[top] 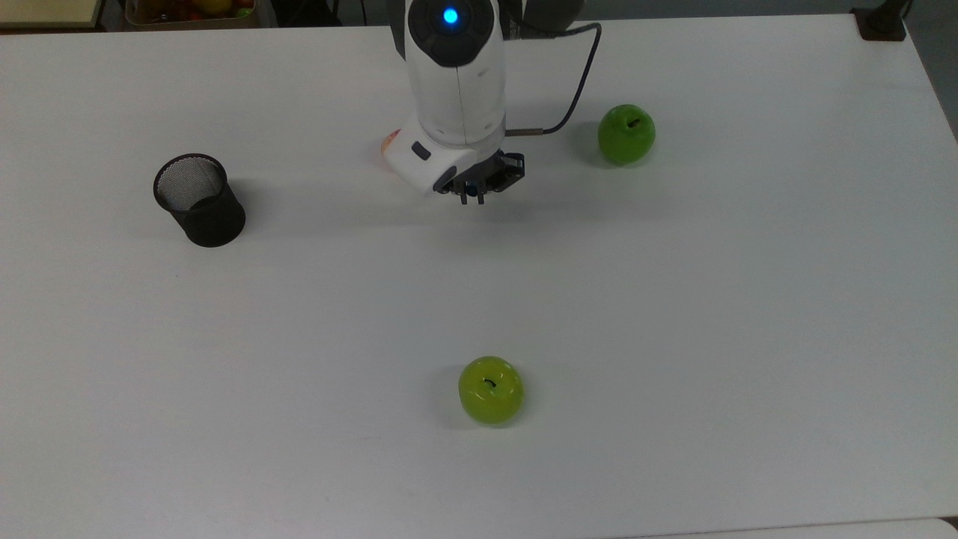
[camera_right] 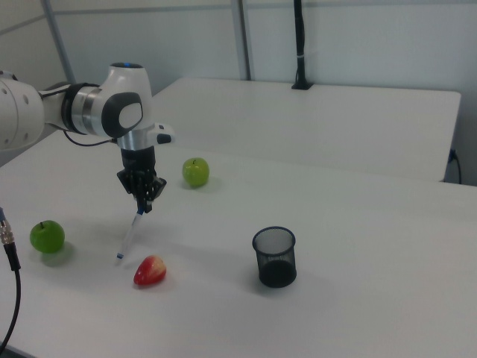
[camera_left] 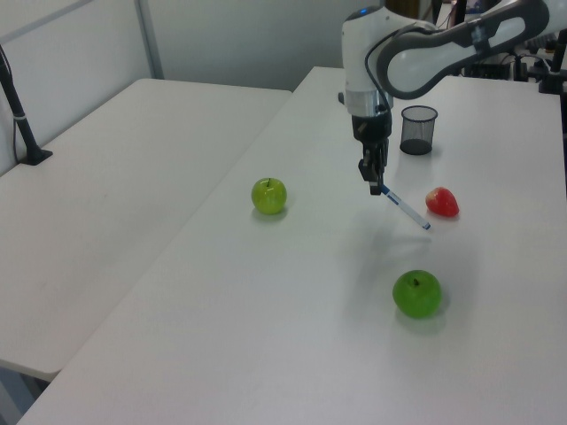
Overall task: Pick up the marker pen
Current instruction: 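Carry the marker beside the red strawberry and lower it to the table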
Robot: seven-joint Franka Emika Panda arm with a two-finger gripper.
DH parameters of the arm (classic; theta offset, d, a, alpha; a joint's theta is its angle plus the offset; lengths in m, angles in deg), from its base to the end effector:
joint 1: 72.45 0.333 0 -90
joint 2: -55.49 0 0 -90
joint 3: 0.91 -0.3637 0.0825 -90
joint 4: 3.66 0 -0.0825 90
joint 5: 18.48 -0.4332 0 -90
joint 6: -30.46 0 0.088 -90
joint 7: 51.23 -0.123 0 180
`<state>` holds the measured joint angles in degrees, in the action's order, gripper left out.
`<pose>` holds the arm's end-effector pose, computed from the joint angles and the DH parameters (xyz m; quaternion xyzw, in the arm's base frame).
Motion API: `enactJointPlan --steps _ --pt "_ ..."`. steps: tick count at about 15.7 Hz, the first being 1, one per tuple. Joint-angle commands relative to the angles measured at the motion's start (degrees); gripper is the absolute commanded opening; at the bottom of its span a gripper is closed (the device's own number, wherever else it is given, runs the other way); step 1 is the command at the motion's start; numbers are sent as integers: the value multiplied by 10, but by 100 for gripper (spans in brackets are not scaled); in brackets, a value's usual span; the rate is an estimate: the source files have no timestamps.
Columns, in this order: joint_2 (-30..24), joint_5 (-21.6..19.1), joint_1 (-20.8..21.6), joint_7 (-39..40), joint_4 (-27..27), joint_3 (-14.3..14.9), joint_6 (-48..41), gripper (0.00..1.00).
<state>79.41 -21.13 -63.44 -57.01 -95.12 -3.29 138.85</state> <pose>0.7077 0.1432 0.3885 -0.9969 -0.0390 0.0646 0.0206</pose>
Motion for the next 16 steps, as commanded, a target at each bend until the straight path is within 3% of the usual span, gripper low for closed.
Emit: enactJointPlan --steps 1,3,7,11,14,15,16 --pt "2 -9 4 -3 1 3 -9 0" --pt "2 -9 4 -3 0 3 -9 2" --pt "2 -9 4 -2 0 3 -9 27" --pt "2 -7 5 -3 0 3 -9 38" --pt "2 -4 5 -5 0 3 -10 68" --pt "2 -2 6 -5 0 3 -10 97" --pt "2 2 8 -6 0 4 -10 100"
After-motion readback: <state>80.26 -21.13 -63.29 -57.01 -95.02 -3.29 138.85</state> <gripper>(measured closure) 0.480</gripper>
